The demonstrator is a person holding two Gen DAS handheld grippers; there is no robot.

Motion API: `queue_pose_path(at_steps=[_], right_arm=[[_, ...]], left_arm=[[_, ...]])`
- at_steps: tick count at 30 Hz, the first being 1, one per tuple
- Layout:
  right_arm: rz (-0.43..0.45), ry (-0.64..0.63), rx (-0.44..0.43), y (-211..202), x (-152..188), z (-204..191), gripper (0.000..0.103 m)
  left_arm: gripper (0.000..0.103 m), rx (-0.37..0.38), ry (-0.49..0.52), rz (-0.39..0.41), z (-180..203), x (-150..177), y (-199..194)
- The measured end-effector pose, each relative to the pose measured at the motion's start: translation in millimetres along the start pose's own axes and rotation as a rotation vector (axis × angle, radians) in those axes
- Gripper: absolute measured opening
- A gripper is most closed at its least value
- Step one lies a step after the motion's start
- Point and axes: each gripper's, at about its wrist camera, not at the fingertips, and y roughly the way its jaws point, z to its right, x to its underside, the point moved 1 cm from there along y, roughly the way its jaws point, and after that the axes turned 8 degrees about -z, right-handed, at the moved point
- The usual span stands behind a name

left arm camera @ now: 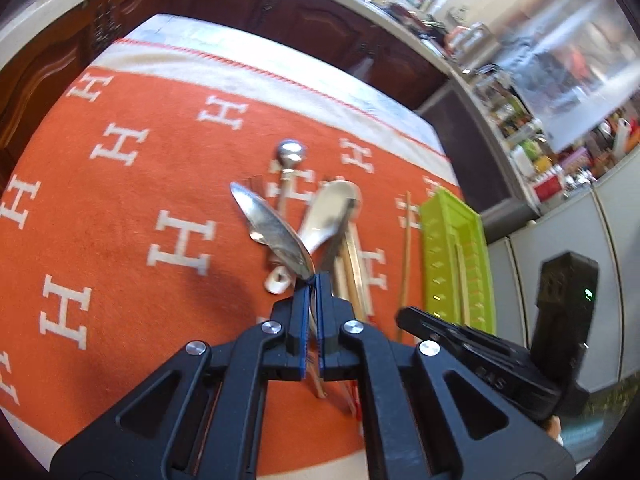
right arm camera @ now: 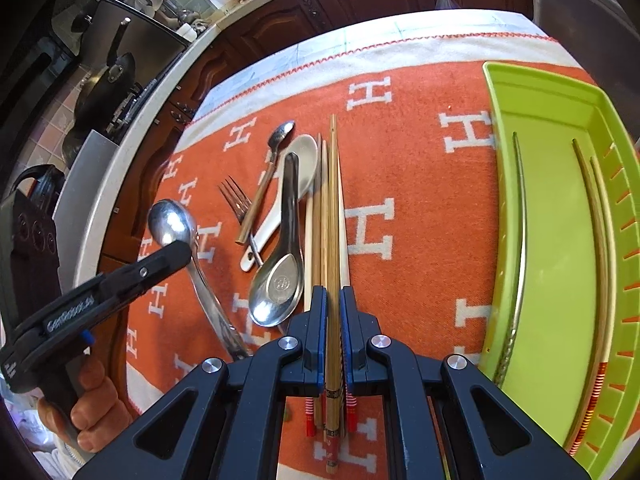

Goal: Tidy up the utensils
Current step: 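Carry the chopsticks into the green tray with the right tool while the left tool carries the spoon toward it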

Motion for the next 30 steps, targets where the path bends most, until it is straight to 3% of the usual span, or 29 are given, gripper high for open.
queue_pose_path(at_steps=[9, 19, 30], right_arm=[[0.067, 0.0, -0.023, -43.6, 22.6, 0.3, 0.006], [0.166, 0.031, -0.067, -122.8, 60.9, 18.8, 0.006], [0.263, 0.083, 0.041, -221.3, 98.9, 72.2, 0.005]], left_arm=[[0.001, 0.048, 0.14, 0.056, 49.6, 22.3, -46.8], [0.001, 0.126, 0.31, 0.015, 133.0, 48.1, -70.7], [0.001, 0.17, 0.471, -0.101, 218.6, 67.6, -38.6]])
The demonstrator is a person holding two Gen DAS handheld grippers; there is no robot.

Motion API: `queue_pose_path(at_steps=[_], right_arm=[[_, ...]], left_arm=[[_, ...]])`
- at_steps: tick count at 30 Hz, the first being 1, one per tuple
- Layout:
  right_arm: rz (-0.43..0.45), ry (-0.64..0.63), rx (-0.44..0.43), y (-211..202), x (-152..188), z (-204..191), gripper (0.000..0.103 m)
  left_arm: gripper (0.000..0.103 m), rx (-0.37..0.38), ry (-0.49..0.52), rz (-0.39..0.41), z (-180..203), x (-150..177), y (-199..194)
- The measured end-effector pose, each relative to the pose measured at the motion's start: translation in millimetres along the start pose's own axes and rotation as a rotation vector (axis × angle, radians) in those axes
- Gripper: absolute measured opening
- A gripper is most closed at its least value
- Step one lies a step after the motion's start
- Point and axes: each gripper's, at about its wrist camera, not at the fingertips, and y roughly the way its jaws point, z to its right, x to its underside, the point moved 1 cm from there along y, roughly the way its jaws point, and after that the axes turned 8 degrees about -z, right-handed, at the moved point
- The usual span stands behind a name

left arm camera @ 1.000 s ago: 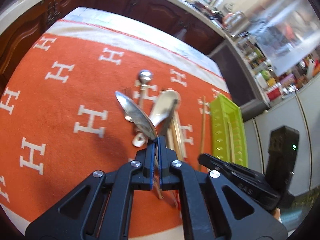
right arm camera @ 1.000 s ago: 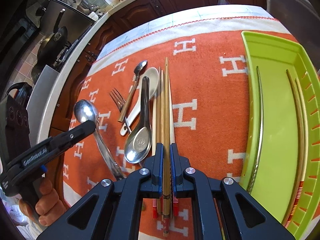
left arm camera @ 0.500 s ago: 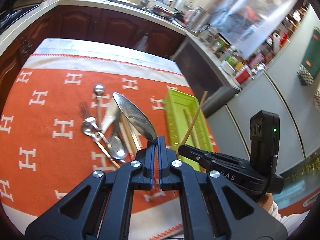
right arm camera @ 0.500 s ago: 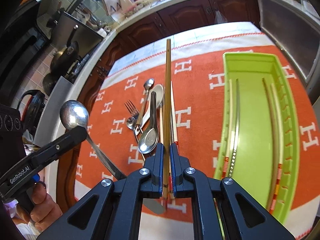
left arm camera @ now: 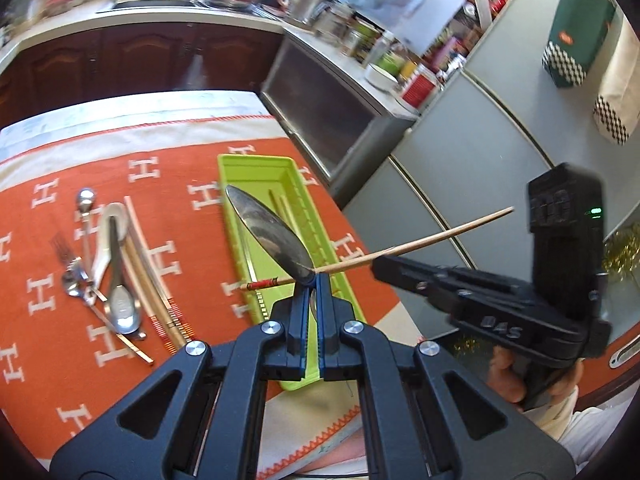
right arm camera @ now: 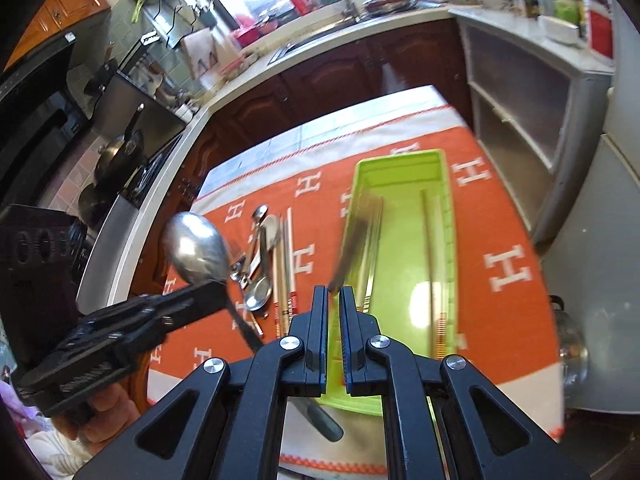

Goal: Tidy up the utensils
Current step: 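Carry the chopsticks into the green tray with the right tool while the left tool carries the spoon toward it, then lower the large spoon into the green tray with the left tool while the right tool releases the chopsticks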

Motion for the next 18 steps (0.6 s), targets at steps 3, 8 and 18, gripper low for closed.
queue_pose_path(at_steps=[3, 8, 18], right_arm=[[0.017, -0.003, 0.019, -25.0, 3.0, 7.8, 0.005], [0.015, -0.019, 0.04, -53.6, 7.2, 11.8, 0.0], [-0.132, 0.046, 0.032, 10.3, -11.1, 43.0, 0.0]], left_arm=[[0.001, 0.011, 0.011, -0.03, 5.6, -3.6, 15.2], [0.001, 0.016, 0.016, -0.072, 7.1, -7.2, 34.8], [0.001, -0.073, -0.002, -0.112, -25.7, -40.8, 91.8]])
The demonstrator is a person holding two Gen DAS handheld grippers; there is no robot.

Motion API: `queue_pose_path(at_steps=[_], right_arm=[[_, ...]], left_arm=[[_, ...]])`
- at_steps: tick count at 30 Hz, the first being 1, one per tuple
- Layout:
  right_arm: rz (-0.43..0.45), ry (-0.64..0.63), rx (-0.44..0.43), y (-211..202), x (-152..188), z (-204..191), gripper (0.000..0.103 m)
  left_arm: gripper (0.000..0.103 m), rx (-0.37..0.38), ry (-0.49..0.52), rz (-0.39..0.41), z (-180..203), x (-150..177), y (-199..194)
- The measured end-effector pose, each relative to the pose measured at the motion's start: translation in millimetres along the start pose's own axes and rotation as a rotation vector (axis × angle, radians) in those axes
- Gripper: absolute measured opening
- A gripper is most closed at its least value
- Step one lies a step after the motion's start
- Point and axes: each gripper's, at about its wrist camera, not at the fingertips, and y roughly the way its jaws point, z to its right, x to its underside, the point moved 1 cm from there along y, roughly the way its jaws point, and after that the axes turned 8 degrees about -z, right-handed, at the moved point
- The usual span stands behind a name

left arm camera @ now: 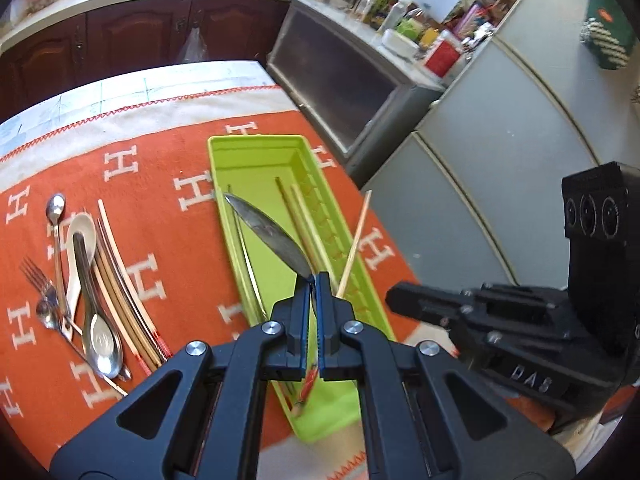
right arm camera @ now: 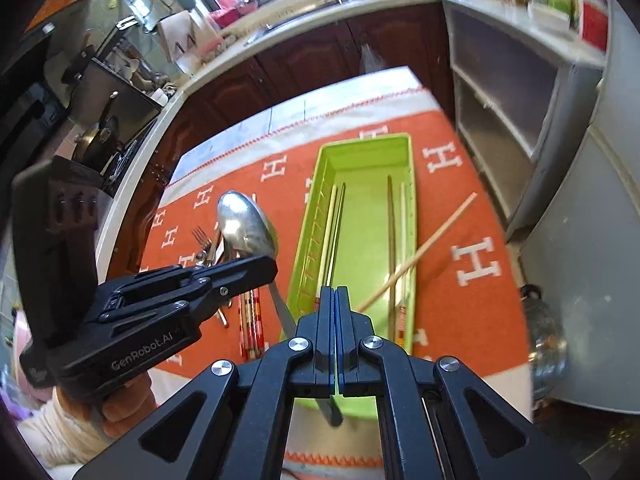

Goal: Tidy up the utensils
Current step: 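Lower the large spoon into the green tray with the left tool while the right tool releases the chopsticks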

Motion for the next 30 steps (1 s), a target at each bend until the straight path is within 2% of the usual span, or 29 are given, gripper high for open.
queue_pose_path(at_steps=[6, 9, 11, 16, 17, 20, 23, 30], right_arm=[[-0.03, 0.018, -0.001, 28.1, -8.5, 8.1, 0.0], [-0.041, 0.049, 0.021, 42.2, -12.2, 9.6, 0.0], [-0.055, 0.088, 0.015, 52.0, -16.3, 18.3, 0.001], [-0.047, 0.19, -0.011, 76.6, -29.7, 37.7, 0.011], [-0.035, 0.218, -0.013, 78.8, -32.3, 43.9, 0.017], [-0.003, 0.26, -0.022, 86.6, -43.0, 52.2, 0.023], [0.001, 0.289, -0.043, 97.2, -54.8, 56.2, 0.023], [-0.004, 0.24, -0.05, 110.0, -71.7, 38.8, 0.023]], left_arm=[[0.001, -0.043, 0.021, -0.03, -8.2, -20.8, 37.3], [0.001, -0.044, 0.041, -0.041, -6.4, -25.9, 53.2], [0.001, -0.019, 0.045, -0.069, -5.9, -28.1, 64.9], [0.001, -0.008, 0.02, -0.119, -11.4, -27.5, 88.3], [0.001, -0.008, 0.018, -0.12, -11.9, -26.9, 89.4], [0.001, -0.009, 0.024, -0.124, -12.4, -25.9, 88.4], [0.001, -0.014, 0.044, -0.119, -11.2, -23.3, 79.7], [0.001, -0.018, 0.092, -0.083, -9.9, -24.2, 41.9]])
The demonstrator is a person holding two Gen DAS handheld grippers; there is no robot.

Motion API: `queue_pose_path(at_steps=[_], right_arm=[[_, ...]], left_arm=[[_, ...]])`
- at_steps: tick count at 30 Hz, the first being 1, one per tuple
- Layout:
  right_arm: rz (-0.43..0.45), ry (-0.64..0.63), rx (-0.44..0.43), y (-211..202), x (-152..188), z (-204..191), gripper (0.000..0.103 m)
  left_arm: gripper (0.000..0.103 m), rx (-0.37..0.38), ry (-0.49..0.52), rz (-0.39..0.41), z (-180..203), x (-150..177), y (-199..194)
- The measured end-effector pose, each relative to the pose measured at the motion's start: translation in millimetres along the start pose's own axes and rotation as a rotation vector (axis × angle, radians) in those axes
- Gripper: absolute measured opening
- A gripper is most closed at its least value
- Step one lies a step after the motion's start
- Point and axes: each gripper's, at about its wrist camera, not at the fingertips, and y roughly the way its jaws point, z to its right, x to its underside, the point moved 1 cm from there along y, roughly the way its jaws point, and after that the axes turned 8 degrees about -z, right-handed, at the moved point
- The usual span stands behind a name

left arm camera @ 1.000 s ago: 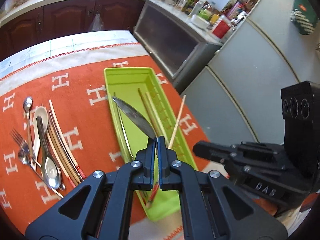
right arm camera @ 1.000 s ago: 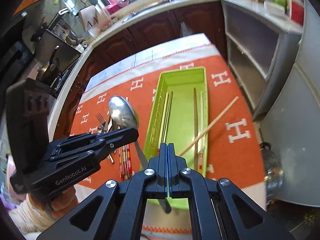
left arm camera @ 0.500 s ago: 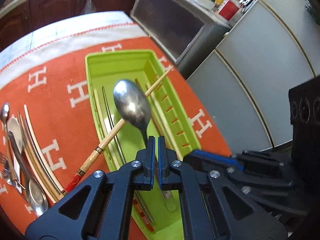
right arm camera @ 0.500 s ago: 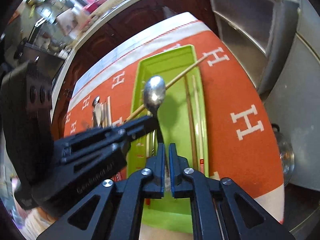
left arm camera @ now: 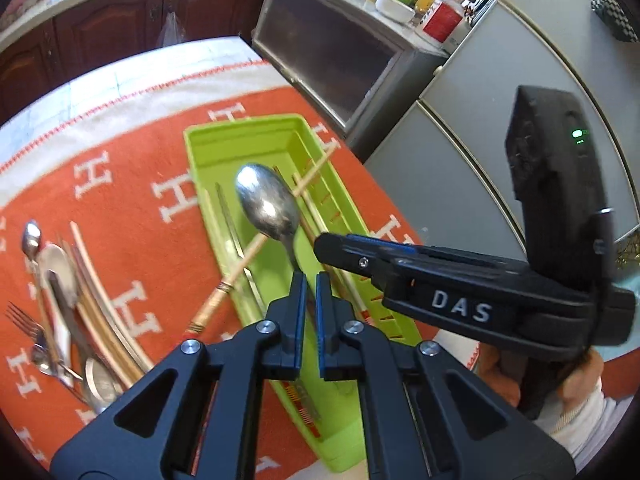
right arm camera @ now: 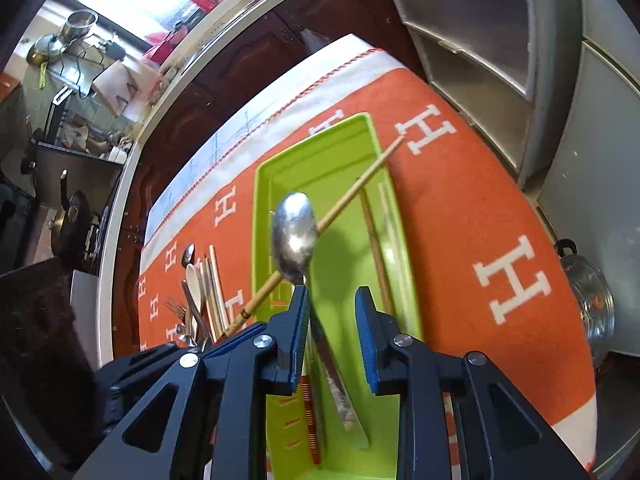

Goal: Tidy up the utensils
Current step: 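Lower the large spoon into the green tray with the left tool while the right tool releases the chopsticks, then move both open tools back over the utensil pile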

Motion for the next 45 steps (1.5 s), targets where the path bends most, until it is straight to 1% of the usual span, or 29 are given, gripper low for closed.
queue_pose_path(at_steps=[3, 5, 8, 10, 11, 12, 13, 14, 17, 19, 21, 25, 28, 30, 34, 35, 40, 45], right_arm=[[-0.009, -0.024, -0.004, 5.5, -4.1, -8.5, 0.023], [-0.02, -0.045, -0.004, 10.4, -7.0, -14.9, 0.023], [-0.034, -0.073, 0.013, 18.0, -8.3, -22.6, 0.023], [-0.042, -0.086, 0.03, 23.5, -8.7, -26.4, 0.023], [-0.046, -0.091, 0.038, 26.4, -9.2, -27.9, 0.023], [-0.048, -0.091, 0.044, 28.8, -9.4, -28.3, 0.023], [-0.05, -0.089, 0.053, 31.9, -9.8, -28.6, 0.023], [-0.05, -0.089, 0.058, 34.5, -8.9, -27.4, 0.023], [-0.053, -0.089, 0.072, 41.7, -8.7, -28.6, 0.023], [-0.054, -0.084, 0.086, 45.0, -8.1, -28.4, 0.023], [-0.058, -0.078, 0.082, 47.6, -7.4, -27.1, 0.023], [-0.054, -0.073, 0.089, 48.1, -5.7, -26.5, 0.023], [-0.048, -0.071, 0.09, 45.8, -2.1, -26.8, 0.023], [-0.047, -0.074, 0.086, 43.2, 0.9, -26.8, 0.023], [-0.042, -0.092, 0.094, 36.1, 8.5, -28.6, 0.023], [-0.04, -0.097, 0.095, 33.8, 10.6, -29.7, 0.023], [-0.025, -0.127, 0.115, 21.0, 24.5, -34.2, 0.023], [-0.03, -0.167, 0.124, 12.1, 44.2, -43.3, 0.023]], left_arm=[[0.001, -0.031, -0.009, 0.021, -16.2, -4.6, -7.8], [0.001, -0.024, -0.033, -0.012, -34.6, -7.1, -3.2], [0.001, -0.011, -0.055, -0.066, -51.1, -6.1, 7.4], [0.011, 0.02, -0.063, -0.064, -58.1, -5.4, 6.3], [0.012, 0.042, -0.058, -0.067, -59.8, -5.2, 5.5], [0.015, 0.059, -0.052, -0.072, -60.2, -4.9, 5.8], [0.019, 0.081, -0.04, -0.086, -59.4, -4.3, 6.5], [0.02, 0.095, -0.026, -0.098, -57.3, -3.0, 7.6], [0.021, 0.141, 0.015, -0.135, -45.0, 4.4, 11.4], [0.021, 0.154, 0.048, -0.148, -34.2, 9.2, 11.5], [0.021, 0.18, 0.077, -0.16, -22.0, 14.2, 11.2], [0.021, 0.203, 0.127, -0.193, 2.1, 24.9, 14.9], [0.021, 0.187, 0.149, -0.21, 19.3, 33.5, 22.6], [0.021, 0.156, 0.149, -0.2, 24.2, 37.4, 23.2], [0.021, 0.099, 0.118, -0.171, 27.8, 45.3, 17.9], [0.021, 0.075, 0.106, -0.162, 27.6, 48.7, 13.8], [0.021, 0.021, 0.058, -0.121, 15.1, 66.0, -14.5], [0.021, -0.031, 0.01, -0.078, 0.2, 88.4, -46.1]])
